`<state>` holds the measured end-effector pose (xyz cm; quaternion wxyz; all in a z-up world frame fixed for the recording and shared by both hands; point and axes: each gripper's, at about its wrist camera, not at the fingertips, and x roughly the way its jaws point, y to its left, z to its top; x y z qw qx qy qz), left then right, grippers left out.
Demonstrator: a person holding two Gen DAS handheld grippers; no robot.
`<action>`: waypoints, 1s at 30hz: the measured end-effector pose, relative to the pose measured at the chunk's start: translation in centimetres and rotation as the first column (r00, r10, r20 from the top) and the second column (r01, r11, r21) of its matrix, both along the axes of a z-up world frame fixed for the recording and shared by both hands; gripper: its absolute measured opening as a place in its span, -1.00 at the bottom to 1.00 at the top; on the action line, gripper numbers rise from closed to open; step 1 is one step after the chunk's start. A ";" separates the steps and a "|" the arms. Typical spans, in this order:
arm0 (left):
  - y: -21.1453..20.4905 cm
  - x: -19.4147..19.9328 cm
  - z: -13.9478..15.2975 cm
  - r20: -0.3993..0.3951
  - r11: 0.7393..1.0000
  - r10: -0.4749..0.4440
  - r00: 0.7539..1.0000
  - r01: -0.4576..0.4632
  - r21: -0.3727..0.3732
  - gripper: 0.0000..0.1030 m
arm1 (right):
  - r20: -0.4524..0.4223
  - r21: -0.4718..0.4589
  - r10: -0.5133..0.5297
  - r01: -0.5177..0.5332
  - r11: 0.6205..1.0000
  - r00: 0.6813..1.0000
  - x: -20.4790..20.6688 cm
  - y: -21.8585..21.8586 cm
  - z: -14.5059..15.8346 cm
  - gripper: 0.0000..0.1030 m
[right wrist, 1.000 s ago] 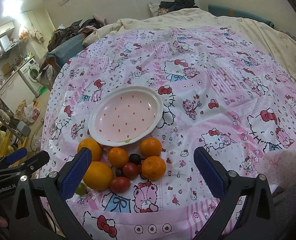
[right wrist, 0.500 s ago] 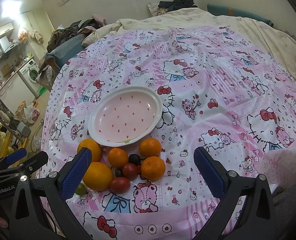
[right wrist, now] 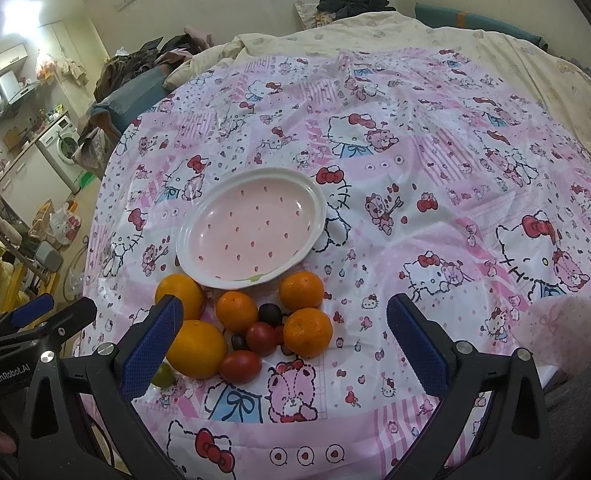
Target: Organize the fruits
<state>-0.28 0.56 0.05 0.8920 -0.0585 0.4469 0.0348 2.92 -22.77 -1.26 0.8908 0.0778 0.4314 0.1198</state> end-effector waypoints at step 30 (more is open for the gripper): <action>0.9 0.4 -0.2 -0.054 0.999 0.038 0.998 -0.040 -0.037 0.99 | -0.240 0.084 0.006 0.014 0.996 0.971 3.2 -1.8 -2.9 0.92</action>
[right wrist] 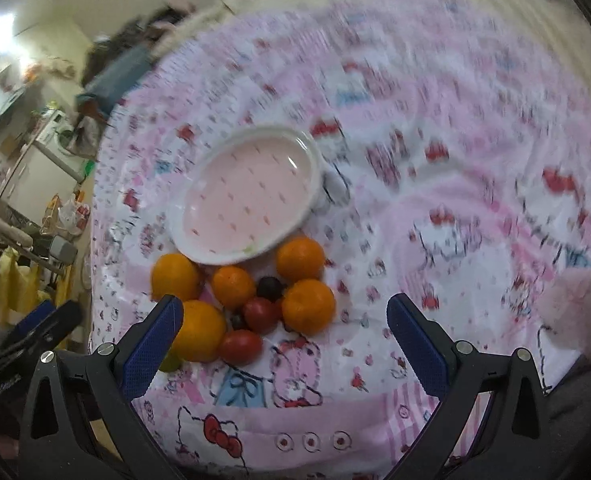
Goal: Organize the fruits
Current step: 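Grasp a small mandarin with the right tool while the left tool grasps a large orange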
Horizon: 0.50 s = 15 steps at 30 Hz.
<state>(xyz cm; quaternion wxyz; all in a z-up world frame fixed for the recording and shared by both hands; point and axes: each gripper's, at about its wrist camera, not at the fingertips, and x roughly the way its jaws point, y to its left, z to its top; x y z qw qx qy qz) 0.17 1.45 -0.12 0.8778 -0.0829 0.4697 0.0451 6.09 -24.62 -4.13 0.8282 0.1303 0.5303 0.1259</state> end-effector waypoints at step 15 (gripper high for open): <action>0.7 0.4 -1.6 -0.105 0.999 0.026 0.994 -0.030 -0.040 0.99 | -0.260 -0.048 0.061 -0.076 0.996 0.964 3.7 2.7 -7.2 -0.04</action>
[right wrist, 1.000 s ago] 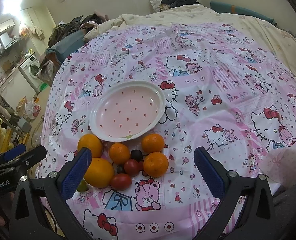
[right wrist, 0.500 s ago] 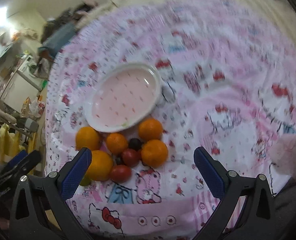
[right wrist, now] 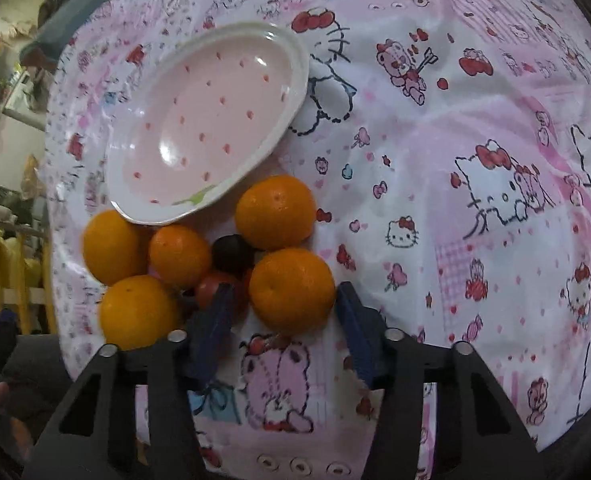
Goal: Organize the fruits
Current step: 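Grasp a small mandarin with the right tool while the left tool grasps a large orange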
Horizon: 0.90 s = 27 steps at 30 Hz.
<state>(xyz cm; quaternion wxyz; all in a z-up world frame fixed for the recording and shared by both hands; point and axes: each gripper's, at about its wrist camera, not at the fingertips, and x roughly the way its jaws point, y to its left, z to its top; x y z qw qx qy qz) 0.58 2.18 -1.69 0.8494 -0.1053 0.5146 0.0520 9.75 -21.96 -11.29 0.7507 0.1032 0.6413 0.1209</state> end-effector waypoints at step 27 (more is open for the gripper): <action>-2.2 6.9 -3.6 -0.238 0.998 -0.068 0.969 0.068 -0.009 0.98 | 0.196 0.208 -0.130 0.088 0.974 0.972 -1.0 -3.6 6.1 -0.15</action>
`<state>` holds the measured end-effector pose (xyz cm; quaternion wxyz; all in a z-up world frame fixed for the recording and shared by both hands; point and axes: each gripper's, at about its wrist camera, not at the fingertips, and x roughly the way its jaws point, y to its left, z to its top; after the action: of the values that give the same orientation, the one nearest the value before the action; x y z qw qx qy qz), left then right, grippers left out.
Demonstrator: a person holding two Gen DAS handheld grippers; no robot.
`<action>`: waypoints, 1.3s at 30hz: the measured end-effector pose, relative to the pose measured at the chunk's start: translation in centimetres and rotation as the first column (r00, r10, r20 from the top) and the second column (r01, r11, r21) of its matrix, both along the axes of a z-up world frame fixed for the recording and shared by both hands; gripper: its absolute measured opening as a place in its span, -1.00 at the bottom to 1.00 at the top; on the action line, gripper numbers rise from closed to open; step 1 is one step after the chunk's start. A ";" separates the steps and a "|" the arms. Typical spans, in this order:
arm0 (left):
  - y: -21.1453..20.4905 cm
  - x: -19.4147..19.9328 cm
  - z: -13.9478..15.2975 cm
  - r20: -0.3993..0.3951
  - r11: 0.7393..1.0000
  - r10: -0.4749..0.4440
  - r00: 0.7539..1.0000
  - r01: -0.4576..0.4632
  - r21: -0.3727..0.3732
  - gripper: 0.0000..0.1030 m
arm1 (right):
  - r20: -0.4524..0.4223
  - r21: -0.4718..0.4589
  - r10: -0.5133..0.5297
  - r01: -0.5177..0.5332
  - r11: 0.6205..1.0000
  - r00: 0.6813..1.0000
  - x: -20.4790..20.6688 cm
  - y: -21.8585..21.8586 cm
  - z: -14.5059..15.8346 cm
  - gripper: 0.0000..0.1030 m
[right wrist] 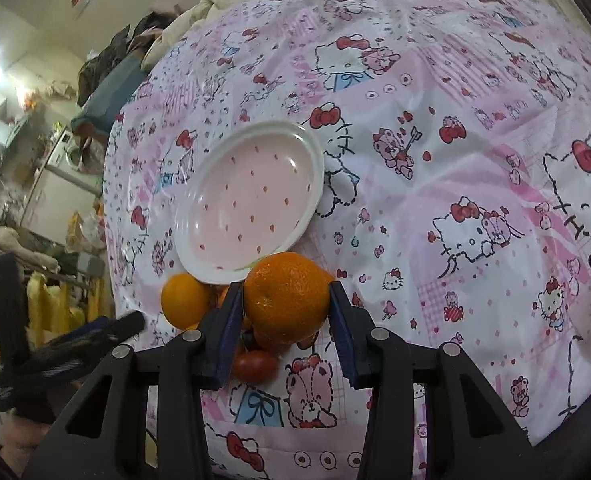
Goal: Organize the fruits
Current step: 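Grasp a small mandarin with the right tool while the left tool grasps a large orange, then release the mandarin onto the plate with the right tool while the left tool sets down the orange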
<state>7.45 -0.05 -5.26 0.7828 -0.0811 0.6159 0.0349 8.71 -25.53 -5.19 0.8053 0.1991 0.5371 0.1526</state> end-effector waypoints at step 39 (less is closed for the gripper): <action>-0.1 3.2 2.5 0.075 0.997 -0.074 0.994 0.074 -0.003 -0.02 | 0.043 0.043 0.028 -0.030 0.999 0.999 1.1 0.1 2.2 -0.15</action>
<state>10.61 -0.15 -2.76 0.8057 -0.0619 0.5890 0.0010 9.86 -25.43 -3.04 0.8095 0.2056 0.5195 0.1803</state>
